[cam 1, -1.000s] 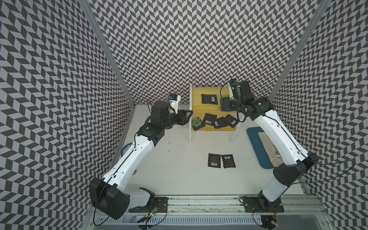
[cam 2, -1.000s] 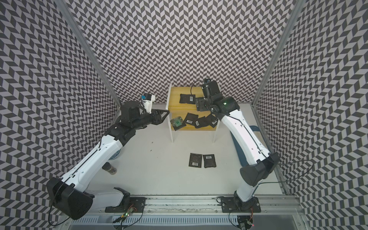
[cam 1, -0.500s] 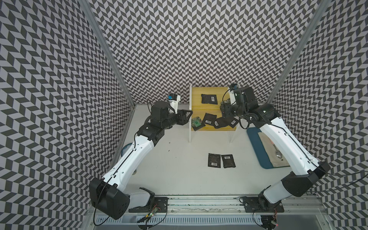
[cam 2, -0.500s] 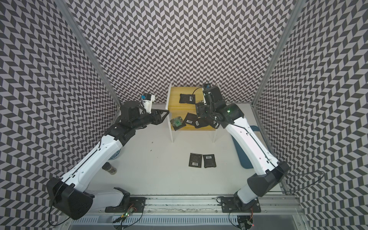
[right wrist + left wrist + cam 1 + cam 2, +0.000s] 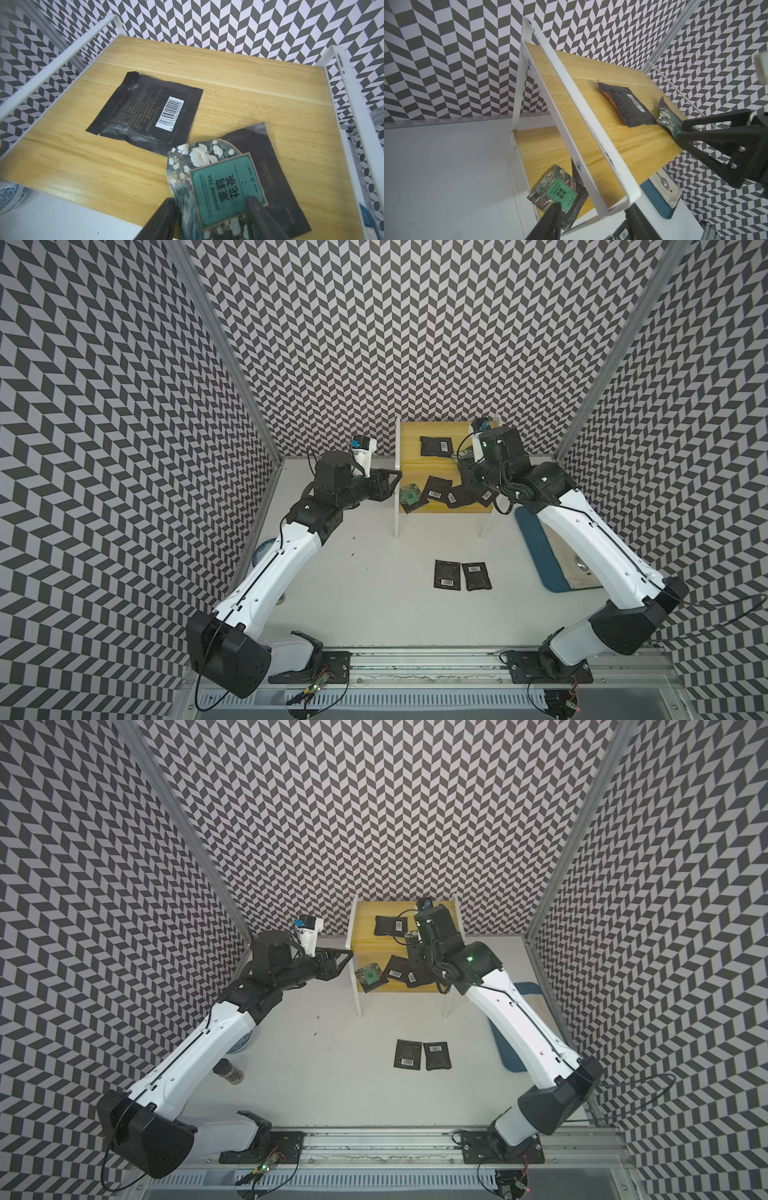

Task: Remove the tea bags from the shelf
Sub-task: Pick up the tea bag from the shelf.

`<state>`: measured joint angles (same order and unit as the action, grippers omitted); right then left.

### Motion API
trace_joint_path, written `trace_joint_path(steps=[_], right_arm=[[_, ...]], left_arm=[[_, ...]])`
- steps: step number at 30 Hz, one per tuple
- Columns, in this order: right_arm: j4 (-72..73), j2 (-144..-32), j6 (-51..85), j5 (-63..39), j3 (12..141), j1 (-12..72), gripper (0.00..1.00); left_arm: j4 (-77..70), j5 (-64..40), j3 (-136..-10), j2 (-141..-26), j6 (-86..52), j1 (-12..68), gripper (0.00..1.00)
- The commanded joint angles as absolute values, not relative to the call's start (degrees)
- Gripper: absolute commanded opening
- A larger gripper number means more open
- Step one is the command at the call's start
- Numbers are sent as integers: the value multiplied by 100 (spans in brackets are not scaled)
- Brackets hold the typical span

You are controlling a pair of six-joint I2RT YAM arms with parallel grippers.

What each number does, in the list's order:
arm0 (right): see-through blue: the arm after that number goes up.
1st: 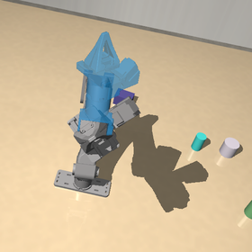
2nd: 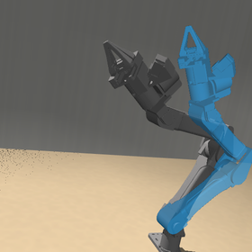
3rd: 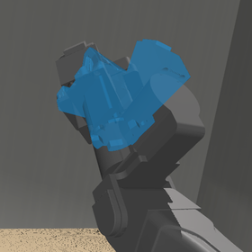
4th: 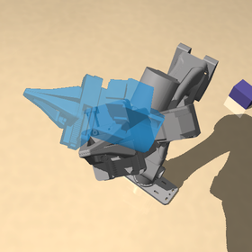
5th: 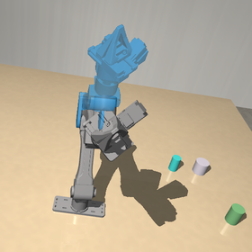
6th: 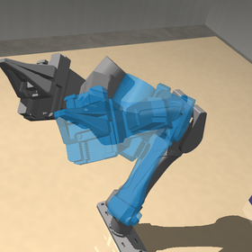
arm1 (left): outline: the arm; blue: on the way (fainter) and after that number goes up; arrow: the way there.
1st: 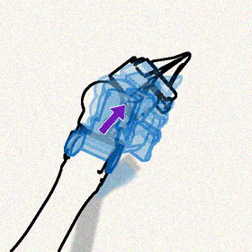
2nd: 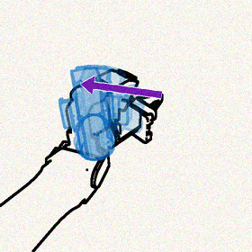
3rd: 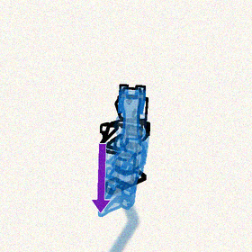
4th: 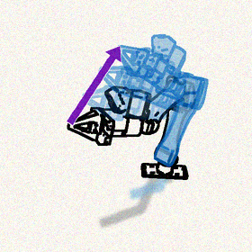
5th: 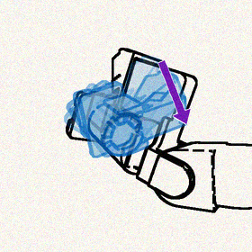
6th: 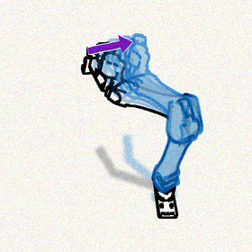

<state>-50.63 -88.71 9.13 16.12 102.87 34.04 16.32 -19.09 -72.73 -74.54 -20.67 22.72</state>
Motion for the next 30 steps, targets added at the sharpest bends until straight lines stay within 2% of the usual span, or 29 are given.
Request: trace_joint_path(steps=[1, 4, 17, 30], right_arm=[[-5994, -9001, 856, 1635, 9993, 3442, 45], [-5994, -9006, 910, 1701, 9984, 3441, 33], [-6014, -8965, 994, 1579, 10145, 3441, 1], [-5464, -8259, 998, 1364, 10408, 3443, 0]], left_arm=[[1590, -1706, -7225, -7409, -2113, 2154, 52], [1584, -1712, -7216, -7394, -2113, 2162, 52], [1574, -1709, -7189, -7370, -2118, 2160, 52], [1613, -1668, -7229, -7332, -2118, 2147, 52]])
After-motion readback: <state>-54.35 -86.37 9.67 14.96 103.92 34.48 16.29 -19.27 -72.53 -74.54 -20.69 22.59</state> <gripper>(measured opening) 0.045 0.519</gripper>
